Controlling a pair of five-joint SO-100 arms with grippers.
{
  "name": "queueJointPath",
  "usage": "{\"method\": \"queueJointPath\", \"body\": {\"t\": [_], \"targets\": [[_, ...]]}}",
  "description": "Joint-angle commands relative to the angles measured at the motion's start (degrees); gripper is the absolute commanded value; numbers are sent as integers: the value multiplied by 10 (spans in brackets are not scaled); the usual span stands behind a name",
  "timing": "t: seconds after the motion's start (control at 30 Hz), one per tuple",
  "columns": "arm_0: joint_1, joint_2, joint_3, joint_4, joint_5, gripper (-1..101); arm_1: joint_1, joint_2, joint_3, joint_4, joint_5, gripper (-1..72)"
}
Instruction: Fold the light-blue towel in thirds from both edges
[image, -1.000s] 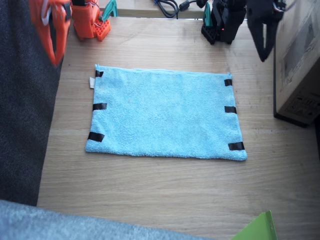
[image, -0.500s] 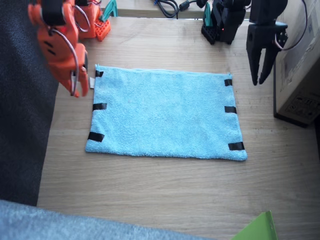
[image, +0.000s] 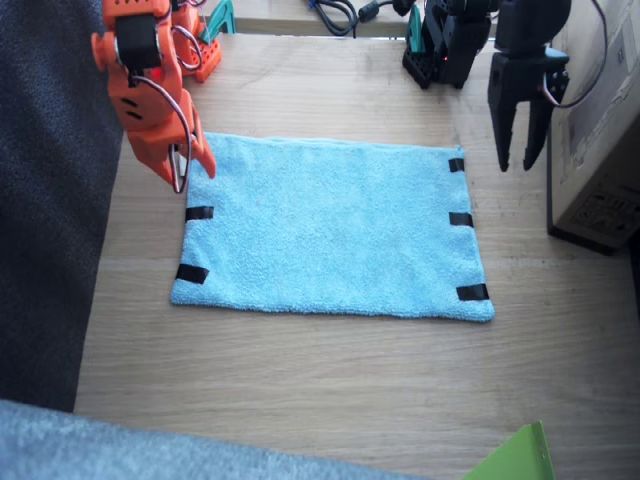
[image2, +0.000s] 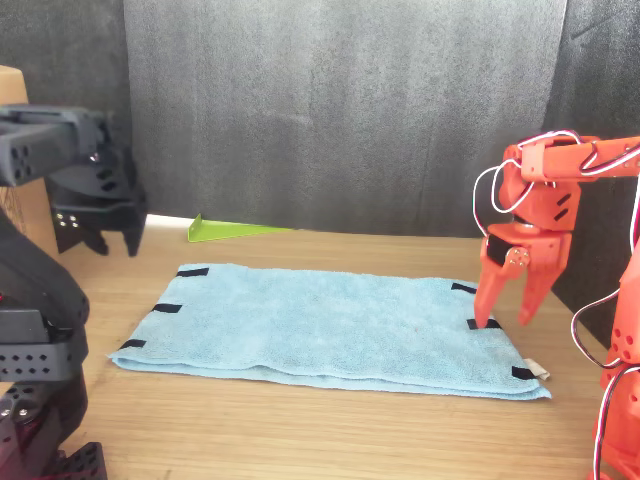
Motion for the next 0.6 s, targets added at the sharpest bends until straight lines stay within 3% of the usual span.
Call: {"method": "queueJointPath", "body": {"t": [0.0,0.57], "targets": [[1,14,4,4,10,193,-15,37,11,-12,-7,319],[4,21,18,0,10,191,8,-17,18,-49,-4,324]]}}
